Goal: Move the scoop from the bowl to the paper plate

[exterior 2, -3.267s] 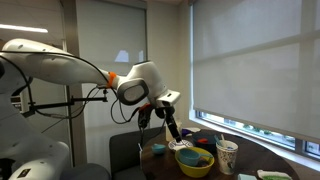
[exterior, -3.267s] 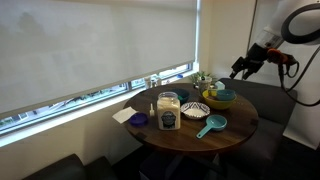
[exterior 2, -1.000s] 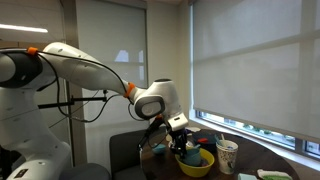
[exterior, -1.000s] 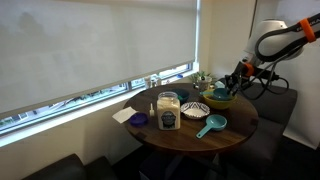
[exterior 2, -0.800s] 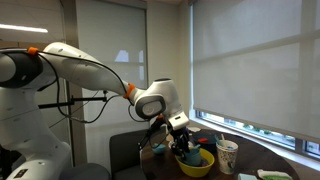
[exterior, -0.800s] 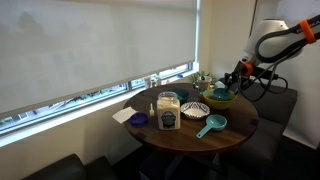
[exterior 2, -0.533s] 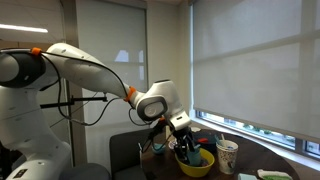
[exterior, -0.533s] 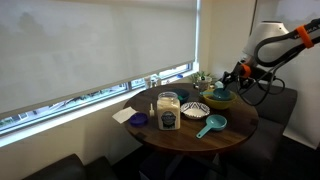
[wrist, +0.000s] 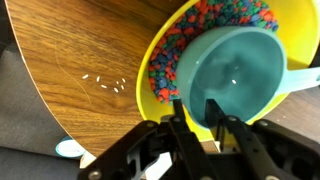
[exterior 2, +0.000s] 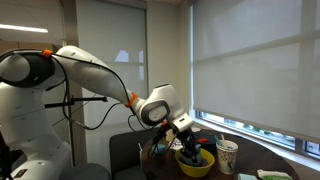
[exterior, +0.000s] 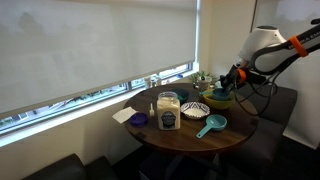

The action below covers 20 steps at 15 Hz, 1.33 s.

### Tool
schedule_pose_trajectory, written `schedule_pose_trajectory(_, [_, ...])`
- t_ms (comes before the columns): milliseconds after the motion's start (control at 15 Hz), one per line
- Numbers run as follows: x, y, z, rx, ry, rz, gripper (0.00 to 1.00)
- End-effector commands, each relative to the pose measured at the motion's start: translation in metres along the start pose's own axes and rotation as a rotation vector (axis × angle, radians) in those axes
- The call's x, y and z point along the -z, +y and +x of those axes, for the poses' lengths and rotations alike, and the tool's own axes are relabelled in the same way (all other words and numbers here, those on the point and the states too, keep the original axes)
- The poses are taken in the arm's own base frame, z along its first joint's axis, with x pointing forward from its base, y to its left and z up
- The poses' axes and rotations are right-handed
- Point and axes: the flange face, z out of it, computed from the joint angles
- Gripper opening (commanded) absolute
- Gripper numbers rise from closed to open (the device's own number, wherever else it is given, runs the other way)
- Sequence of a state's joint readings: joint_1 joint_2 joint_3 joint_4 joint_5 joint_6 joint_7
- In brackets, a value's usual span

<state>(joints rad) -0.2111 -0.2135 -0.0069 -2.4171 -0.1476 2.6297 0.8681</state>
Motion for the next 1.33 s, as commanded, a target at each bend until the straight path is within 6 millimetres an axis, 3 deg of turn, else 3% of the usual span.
schedule_pose_trajectory(0, [-0.003, -0.010, -0.002, 0.035, 0.010, -0.009, 0.02])
schedule_pose_trajectory(200, [0.024, -0.004, 0.000, 0.071, 0.022, 0.010, 0.00])
schedule_pose_trajectory(400, [0.075, 0.004, 0.010, 0.108, 0.105, 0.100, 0.01])
schedule_pose_trajectory(533, [0.103, -0.006, 0.009, 0.159, 0.124, 0.194, 0.01])
schedule_pose_trajectory(733, [0.134, -0.038, -0.013, 0.252, 0.096, 0.328, 0.01])
schedule_pose_trajectory(1000, [0.134, -0.080, -0.058, 0.329, -0.031, 0.408, 0.01])
schedule_pose_trajectory(1267, [0.101, -0.095, -0.078, 0.324, -0.077, 0.346, 0.01])
